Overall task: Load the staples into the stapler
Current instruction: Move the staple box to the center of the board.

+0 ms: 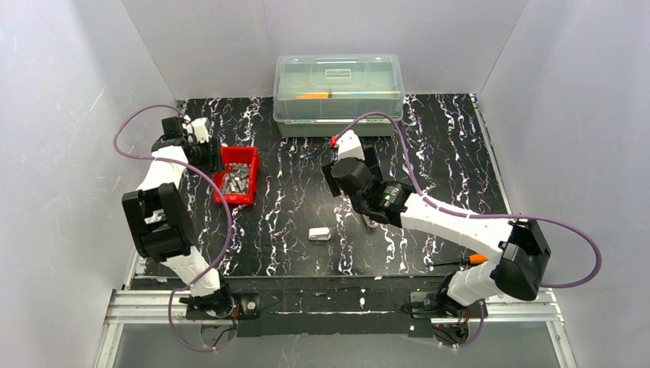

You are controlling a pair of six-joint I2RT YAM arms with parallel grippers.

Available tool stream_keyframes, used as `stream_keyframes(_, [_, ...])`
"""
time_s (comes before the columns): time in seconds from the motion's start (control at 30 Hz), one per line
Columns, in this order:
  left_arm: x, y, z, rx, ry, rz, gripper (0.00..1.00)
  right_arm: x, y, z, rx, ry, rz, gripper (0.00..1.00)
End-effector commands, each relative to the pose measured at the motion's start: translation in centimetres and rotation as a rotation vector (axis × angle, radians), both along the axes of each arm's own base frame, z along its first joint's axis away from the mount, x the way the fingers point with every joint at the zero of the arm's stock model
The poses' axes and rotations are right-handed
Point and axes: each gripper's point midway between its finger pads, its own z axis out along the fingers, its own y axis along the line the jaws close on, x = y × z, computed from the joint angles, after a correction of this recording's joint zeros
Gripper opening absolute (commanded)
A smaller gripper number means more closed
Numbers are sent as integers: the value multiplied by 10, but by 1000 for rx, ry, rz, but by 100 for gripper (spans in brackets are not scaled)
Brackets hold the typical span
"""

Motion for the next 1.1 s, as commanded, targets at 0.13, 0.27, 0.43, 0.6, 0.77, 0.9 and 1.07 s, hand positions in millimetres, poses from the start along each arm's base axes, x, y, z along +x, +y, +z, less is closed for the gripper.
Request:
stream_keyframes(0.13, [4,-15,-7,-96,10,-23,31,0,-6,17,60,-36,-59,87])
stream_keyframes(0.27, [-4,-30,-11,-146,32,-50,18,2,-6,10,45,-36,-65,87])
stream_keyframes(0.43, [-24,-54,-18,-167,65,-84,13,6,5,-6,34,-18,-53,88])
stream_keyframes(0.6, [-47,-90,-28,-174,95,-132,14,13,29,-24,22,20,-13,88])
stream_keyframes(0.77, [-61,-120,-35,-209,140,-109,14,24,60,-43,8,73,30,89])
stream_keyframes(0.9, [-63,-141,-35,-237,141,-102,14,30,86,-42,55,106,73,89])
stream_keyframes(1.07, [-64,-168,-35,-283,151,-113,14,32,109,-50,99,160,114,89])
